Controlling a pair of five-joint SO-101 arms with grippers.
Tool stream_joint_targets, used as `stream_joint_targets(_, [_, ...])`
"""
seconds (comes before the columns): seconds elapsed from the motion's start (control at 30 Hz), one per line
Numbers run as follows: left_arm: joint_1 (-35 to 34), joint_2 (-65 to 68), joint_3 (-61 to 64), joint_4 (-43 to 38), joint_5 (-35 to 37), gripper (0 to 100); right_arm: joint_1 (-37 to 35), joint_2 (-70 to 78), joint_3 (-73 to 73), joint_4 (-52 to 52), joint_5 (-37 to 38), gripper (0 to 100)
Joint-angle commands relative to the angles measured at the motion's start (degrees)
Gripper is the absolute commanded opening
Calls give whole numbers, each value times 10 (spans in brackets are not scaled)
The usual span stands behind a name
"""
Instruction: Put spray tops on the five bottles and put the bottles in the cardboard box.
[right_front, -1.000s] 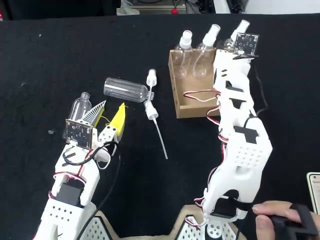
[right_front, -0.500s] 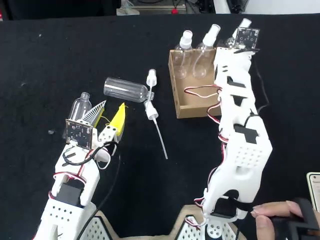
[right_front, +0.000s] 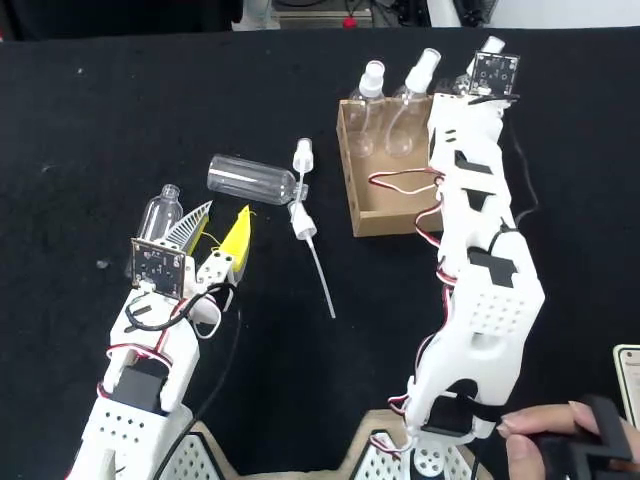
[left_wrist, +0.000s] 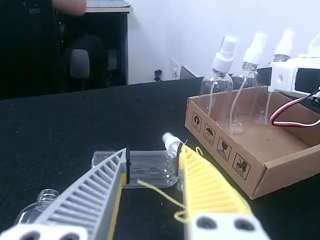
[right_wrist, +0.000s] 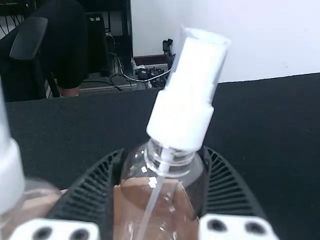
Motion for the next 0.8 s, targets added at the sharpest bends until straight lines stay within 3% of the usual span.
stream_joint_targets(0.0, [7,-5,13,-10,-4,166,-4,-7,-29,4,0,153])
stream_joint_targets(0.47, [7,-5,13,-10,-4,166,0,-7,-25,5,0,154])
stream_joint_targets(0.67, [7,-6,13,-10,-4,166,-1,-8,-13,5,-1,261])
stream_joint_targets(0.77, [6,-6,13,-10,-4,166,0,-8,-12,5,-2,264])
